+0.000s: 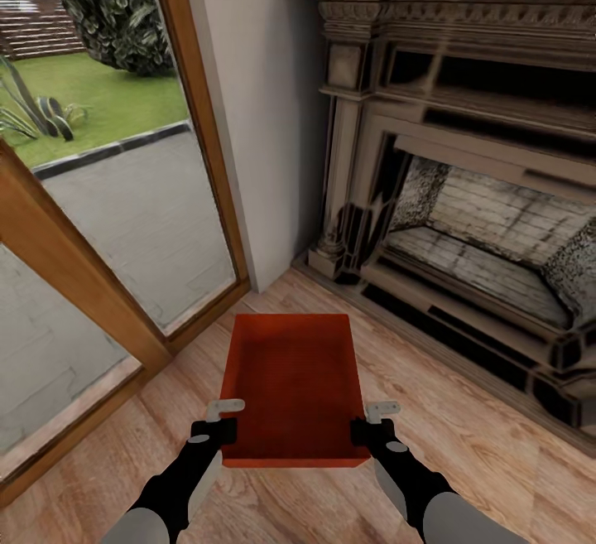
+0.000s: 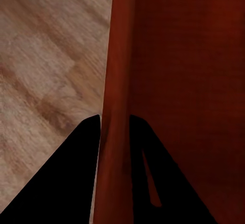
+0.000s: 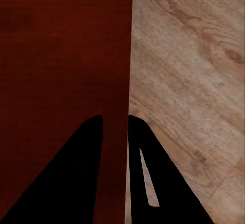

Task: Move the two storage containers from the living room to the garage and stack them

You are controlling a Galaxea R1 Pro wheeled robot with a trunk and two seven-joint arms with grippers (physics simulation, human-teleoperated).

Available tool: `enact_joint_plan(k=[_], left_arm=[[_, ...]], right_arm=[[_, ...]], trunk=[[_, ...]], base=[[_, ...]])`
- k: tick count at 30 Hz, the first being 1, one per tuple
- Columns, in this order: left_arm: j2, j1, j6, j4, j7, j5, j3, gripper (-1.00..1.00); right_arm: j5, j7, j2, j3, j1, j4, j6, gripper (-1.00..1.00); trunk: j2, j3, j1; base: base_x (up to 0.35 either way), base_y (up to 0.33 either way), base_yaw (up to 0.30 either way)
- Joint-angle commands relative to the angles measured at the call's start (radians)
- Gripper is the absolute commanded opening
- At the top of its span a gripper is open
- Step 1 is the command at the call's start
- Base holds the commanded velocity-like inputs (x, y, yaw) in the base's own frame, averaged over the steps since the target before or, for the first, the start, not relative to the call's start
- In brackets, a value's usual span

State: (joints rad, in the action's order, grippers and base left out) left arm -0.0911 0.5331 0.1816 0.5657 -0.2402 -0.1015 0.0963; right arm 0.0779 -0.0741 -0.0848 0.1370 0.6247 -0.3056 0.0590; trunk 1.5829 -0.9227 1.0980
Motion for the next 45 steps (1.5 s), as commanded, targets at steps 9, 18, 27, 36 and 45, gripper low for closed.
enact_joint_plan(k=[9,18,27,36,45], left_arm=[[0.002,0.001,0.007,0.013,-0.016,0.016,-0.003,-1.0],[0.002,0.001,0.007,0.013,-0.016,0.016,-0.003,-1.0],[0.002,0.001,0.007,0.013,-0.016,0.016,-0.003,-1.0],[0.002,0.001,0.007,0.014,-0.016,0.016,-0.003,-1.0],[0.002,0.001,0.007,0.014,-0.016,0.016,-0.003,-1.0]], right_arm=[[0.014,-0.009,0.003,0.007,0.001,0.006,0.009,-1.0],[0.014,-0.009,0.004,0.007,0.001,0.006,0.012,-1.0],[0.014,-0.009,0.004,0.007,0.0,0.006,0.01,-1.0],[0.008,-0.009,0.004,0.01,0.0,0.006,0.013,-1.0],[0.006,-0.01,-0.001,0.009,0.001,0.006,0.007,-1.0]], trunk=[[-0.063,0.028,-0.035],[-0.126,0.056,-0.069],[-0.189,0.084,-0.104],[-0.252,0.112,-0.138],[-0.315,0.14,-0.173]], base=[[0.0,0.0,0.0],[0.0,0.0,0.0],[0.0,0.0,0.0],[0.0,0.0,0.0],[0.0,0.0,0.0]])
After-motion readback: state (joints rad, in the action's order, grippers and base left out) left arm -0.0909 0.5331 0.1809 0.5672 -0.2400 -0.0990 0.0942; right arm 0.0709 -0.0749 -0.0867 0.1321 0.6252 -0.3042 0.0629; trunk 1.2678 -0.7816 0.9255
